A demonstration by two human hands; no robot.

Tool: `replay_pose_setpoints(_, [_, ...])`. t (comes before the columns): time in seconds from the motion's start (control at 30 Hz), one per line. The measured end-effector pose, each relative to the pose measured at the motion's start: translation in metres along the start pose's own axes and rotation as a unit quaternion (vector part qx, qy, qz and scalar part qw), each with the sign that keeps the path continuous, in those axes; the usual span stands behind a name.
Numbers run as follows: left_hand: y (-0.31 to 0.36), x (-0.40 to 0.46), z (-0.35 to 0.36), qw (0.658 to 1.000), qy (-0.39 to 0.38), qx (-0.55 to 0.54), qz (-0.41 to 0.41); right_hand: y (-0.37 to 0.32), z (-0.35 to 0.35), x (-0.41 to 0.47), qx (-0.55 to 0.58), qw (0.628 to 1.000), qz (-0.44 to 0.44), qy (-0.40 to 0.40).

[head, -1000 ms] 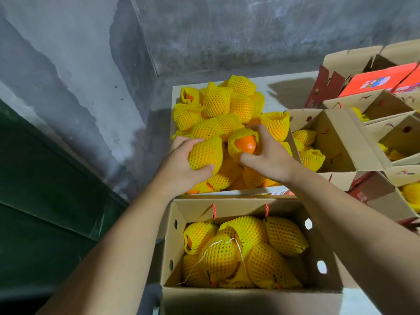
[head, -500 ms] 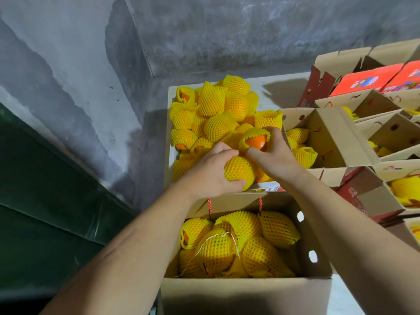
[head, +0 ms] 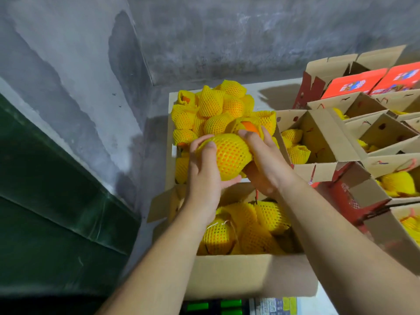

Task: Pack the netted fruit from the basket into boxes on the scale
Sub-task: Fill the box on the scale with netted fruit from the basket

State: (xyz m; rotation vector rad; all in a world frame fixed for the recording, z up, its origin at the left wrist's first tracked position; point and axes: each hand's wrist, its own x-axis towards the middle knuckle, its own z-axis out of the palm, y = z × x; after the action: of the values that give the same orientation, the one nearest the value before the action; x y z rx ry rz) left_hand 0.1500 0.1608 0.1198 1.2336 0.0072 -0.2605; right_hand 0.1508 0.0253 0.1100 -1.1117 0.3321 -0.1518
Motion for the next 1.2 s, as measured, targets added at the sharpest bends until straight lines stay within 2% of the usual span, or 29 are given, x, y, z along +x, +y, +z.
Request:
replay_pose_setpoints(0.1, [0.015,-0.029,-0.009,0.998,-0.006,-0.055,-0.028,0.009,0.005,-0.024,0.006,1.0,-0.013,-0.004])
replay_pose_setpoints(0.2, [0.015,-0.049,-0.038,0.997,0.013,-0.047,-0.053,0.016,0.002,-0.054,-0.009,0.998,-0.035,0.041])
replay_pose_setpoints(0.27, [0.011,-0.06,-0.061,0.998,0.035,0.012,-0.043,0.024,-0.005,-0.075,-0.007,0.996,-0.046,0.071])
replay_pose_setpoints(0.3, [0.009,-0.063,-0.072,0.996,0.022,0.085,-0.017,0.029,-0.007,-0.085,0.005,0.996,-0.05,0.075])
replay_pose_setpoints(0.33, [0.008,-0.065,-0.081,0.981,-0.012,0.192,0.014,0.033,-0.009,-0.095,0.012,0.996,-0.05,0.075])
replay_pose_setpoints(0.37, [0.007,-0.066,-0.088,0.947,-0.058,0.313,0.042,0.036,-0.009,-0.105,0.013,0.996,-0.048,0.072])
replay_pose_setpoints(0.4, [0.007,-0.066,-0.094,0.899,-0.094,0.422,0.067,0.039,-0.008,-0.114,0.008,0.996,-0.048,0.069])
replay_pose_setpoints(0.43, [0.007,-0.067,-0.097,0.855,-0.109,0.5,0.085,0.042,-0.007,-0.124,0.002,0.996,-0.05,0.07])
replay_pose_setpoints(0.47, [0.009,-0.071,-0.098,0.829,-0.117,0.537,0.102,0.043,-0.005,-0.133,-0.003,0.996,-0.051,0.073])
replay_pose_setpoints(0.5, [0.012,-0.076,-0.097,0.826,-0.135,0.534,0.117,0.045,-0.003,-0.141,-0.008,0.996,-0.05,0.073])
replay_pose_setpoints(0.57, [0.013,-0.09,-0.095,0.85,-0.218,0.468,0.109,0.046,0.003,-0.157,-0.016,0.998,-0.044,0.043])
replay_pose_setpoints(0.63, [0.011,-0.105,-0.092,0.858,-0.278,0.419,0.101,0.049,0.013,-0.171,-0.023,0.999,-0.036,0.002])
replay_pose_setpoints(0.77, [0.007,-0.128,-0.099,0.876,-0.232,0.391,0.162,0.053,0.029,-0.192,-0.06,0.997,-0.042,-0.017])
replay_pose_setpoints(0.97, [0.011,-0.145,-0.117,0.878,-0.193,0.405,0.166,0.057,0.043,-0.208,-0.08,0.996,-0.025,-0.008])
replay_pose_setpoints(1.1, [0.01,-0.152,-0.12,0.884,-0.208,0.394,0.139,0.061,0.054,-0.213,-0.067,0.997,-0.02,0.014])
replay_pose_setpoints(1.2, [0.009,-0.155,-0.122,0.86,-0.248,0.434,0.104,0.068,0.057,-0.214,-0.097,0.995,-0.01,0.038])
